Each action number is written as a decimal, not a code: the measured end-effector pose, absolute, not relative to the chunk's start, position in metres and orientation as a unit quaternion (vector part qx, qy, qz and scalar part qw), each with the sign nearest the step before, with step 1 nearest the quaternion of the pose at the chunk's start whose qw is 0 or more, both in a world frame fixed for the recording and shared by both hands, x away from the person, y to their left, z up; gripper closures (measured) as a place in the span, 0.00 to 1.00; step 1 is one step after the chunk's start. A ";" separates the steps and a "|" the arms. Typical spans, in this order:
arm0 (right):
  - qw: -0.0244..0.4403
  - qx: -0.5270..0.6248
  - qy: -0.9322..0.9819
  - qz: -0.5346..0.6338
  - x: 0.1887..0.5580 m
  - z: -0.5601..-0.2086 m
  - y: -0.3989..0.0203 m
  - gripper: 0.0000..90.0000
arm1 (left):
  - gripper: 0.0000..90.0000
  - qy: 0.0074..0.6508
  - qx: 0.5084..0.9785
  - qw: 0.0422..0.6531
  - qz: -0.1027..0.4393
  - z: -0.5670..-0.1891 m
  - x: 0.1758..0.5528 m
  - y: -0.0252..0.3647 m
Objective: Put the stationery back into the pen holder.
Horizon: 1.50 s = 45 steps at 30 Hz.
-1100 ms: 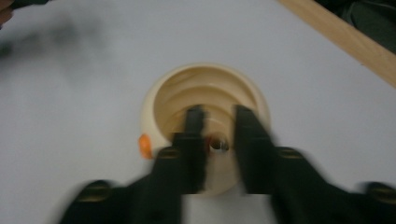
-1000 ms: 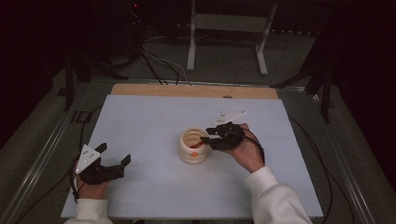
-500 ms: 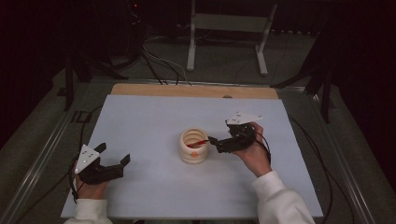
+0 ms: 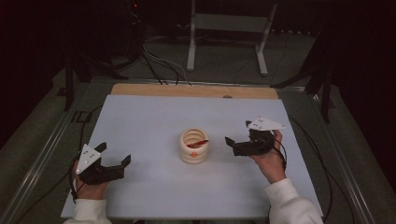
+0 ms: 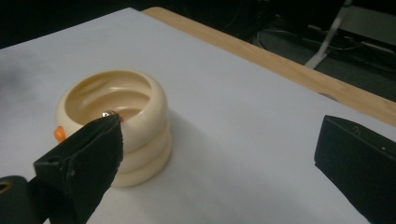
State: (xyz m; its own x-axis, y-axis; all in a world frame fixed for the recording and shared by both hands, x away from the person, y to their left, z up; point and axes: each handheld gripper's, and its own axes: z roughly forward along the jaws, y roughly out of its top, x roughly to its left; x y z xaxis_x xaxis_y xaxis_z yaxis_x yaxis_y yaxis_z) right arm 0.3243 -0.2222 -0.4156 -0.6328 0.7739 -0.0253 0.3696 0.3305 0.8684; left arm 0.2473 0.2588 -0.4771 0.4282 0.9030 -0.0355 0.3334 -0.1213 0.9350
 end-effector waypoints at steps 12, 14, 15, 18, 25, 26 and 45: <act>0.236 0.384 0.773 0.447 0.312 -0.428 -0.241 0.02 | 0.00 0.444 0.692 0.490 0.291 -0.475 0.246 0.259; 0.236 0.390 0.772 0.443 0.306 -0.435 -0.247 0.02 | 0.00 0.442 0.692 0.492 0.291 -0.473 0.245 0.259; 0.236 0.392 0.770 0.444 0.304 -0.437 -0.249 0.02 | 0.00 0.440 0.693 0.491 0.292 -0.473 0.244 0.259; 0.235 0.396 0.768 0.445 0.298 -0.445 -0.256 0.02 | 0.00 0.438 0.694 0.493 0.289 -0.472 0.244 0.258; 0.241 0.406 0.757 0.452 0.288 -0.463 -0.268 0.02 | 0.00 0.433 0.695 0.494 0.292 -0.472 0.243 0.257; 0.243 0.406 0.753 0.456 0.286 -0.465 -0.270 0.02 | 0.00 0.433 0.695 0.494 0.292 -0.472 0.243 0.257; 0.276 0.436 0.694 0.502 0.257 -0.483 -0.298 0.02 | 0.00 0.431 0.695 0.496 0.292 -0.477 0.244 0.255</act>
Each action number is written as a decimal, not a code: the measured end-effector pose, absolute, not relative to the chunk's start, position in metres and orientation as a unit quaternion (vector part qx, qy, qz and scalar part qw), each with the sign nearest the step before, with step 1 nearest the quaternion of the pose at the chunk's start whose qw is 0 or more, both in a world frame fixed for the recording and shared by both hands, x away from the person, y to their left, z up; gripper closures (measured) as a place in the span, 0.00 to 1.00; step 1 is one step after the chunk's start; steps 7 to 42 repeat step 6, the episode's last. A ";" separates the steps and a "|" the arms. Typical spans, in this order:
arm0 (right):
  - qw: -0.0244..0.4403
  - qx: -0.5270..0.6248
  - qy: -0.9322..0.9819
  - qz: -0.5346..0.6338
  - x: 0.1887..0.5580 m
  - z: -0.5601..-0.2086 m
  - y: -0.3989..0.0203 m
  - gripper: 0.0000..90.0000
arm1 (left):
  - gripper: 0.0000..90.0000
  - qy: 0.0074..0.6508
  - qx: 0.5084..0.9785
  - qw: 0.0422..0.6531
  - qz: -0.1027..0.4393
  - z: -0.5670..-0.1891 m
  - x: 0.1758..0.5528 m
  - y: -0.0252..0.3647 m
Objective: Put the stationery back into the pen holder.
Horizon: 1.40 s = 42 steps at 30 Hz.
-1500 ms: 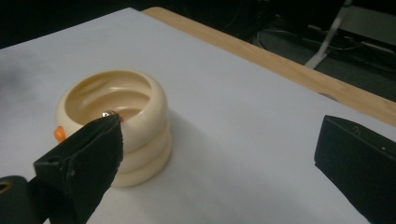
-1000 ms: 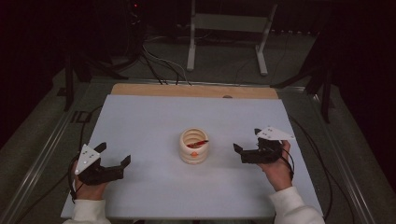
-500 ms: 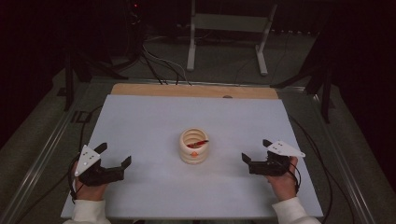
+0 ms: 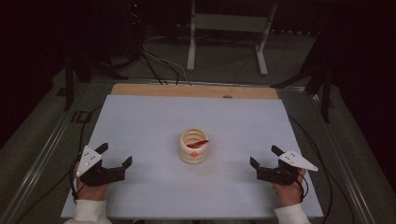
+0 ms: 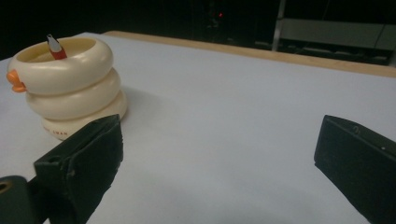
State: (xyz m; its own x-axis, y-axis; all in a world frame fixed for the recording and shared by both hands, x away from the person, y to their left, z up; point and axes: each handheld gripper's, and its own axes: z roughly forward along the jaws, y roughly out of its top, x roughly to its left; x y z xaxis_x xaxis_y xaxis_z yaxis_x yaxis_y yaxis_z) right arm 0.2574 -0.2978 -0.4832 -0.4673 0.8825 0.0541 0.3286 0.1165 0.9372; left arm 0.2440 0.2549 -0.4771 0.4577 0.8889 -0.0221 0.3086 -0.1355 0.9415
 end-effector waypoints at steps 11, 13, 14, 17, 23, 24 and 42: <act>0.285 0.440 0.696 0.491 0.254 -0.485 -0.302 0.02 | 0.00 0.431 0.698 0.493 0.291 -0.479 0.245 0.253; 0.285 0.440 0.696 0.491 0.254 -0.485 -0.302 0.02 | 0.00 0.431 0.698 0.493 0.291 -0.479 0.245 0.253; 0.285 0.440 0.696 0.491 0.254 -0.485 -0.302 0.02 | 0.00 0.431 0.698 0.493 0.291 -0.479 0.245 0.253; 0.285 0.440 0.696 0.491 0.254 -0.485 -0.302 0.02 | 0.00 0.431 0.698 0.493 0.291 -0.479 0.245 0.253; 0.285 0.440 0.696 0.491 0.254 -0.485 -0.302 0.02 | 0.00 0.431 0.698 0.493 0.291 -0.479 0.245 0.253; 0.285 0.440 0.696 0.491 0.254 -0.485 -0.302 0.02 | 0.00 0.431 0.698 0.493 0.291 -0.479 0.245 0.253; 0.285 0.440 0.696 0.491 0.254 -0.485 -0.302 0.02 | 0.00 0.431 0.698 0.493 0.291 -0.479 0.245 0.253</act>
